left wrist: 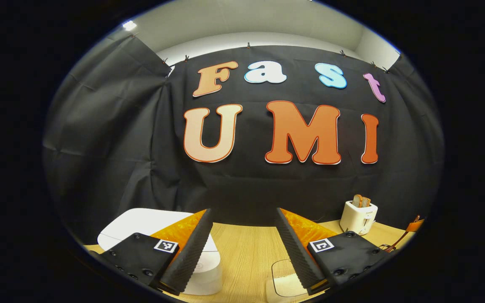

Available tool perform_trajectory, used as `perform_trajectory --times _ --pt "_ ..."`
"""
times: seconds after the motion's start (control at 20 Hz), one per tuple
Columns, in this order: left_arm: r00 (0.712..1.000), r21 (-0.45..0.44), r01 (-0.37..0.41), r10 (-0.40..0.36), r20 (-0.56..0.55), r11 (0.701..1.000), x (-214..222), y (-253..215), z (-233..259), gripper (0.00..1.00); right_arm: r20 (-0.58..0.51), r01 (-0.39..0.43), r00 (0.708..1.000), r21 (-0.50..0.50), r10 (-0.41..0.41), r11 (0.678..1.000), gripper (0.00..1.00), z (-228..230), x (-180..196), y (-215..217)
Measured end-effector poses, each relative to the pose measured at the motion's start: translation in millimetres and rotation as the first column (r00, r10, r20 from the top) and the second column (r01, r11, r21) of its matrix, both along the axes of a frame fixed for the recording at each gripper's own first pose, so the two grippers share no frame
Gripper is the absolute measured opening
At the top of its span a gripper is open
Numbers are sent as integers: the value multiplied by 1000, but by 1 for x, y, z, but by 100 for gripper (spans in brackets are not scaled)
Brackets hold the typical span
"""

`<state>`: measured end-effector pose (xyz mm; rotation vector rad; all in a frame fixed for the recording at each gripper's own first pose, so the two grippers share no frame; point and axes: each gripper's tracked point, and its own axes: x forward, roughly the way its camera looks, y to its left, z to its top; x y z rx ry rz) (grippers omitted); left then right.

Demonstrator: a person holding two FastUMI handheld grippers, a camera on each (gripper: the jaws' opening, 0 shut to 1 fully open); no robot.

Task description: Close the left gripper, press the button to open the rice cooker; take a wooden spoon from the chopstick holder with the right hand, scoop a spoonful of rice and pour it into the rice cooker, then put the wooden spoon back into the chopstick holder.

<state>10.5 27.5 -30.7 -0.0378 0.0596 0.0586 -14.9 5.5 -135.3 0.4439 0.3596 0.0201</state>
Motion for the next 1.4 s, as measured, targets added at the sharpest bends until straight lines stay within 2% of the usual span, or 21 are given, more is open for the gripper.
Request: perform_trajectory --times 0.25,0.4,0.8,1.2,1.4 --pt "1000 4 9 -9 11 1000 -1 -4 3 98 37 -5 999 36 4 999 15 3 6 10" --pt "1000 -2 -3 3 23 1000 -1 2 6 97 42 -3 999 23 2 1000 14 4 5 12" --pt "1000 -14 -11 12 17 1000 -2 6 0 98 18 102 994 99 -104 990 9 3 27 6" --pt "1000 -6 -21 21 13 1000 3 16 -6 98 109 161 979 109 -173 981 9 48 31 -2" --pt "1000 6 -26 26 10 1000 6 21 -8 98 199 155 965 91 -170 984 8 83 37 5"
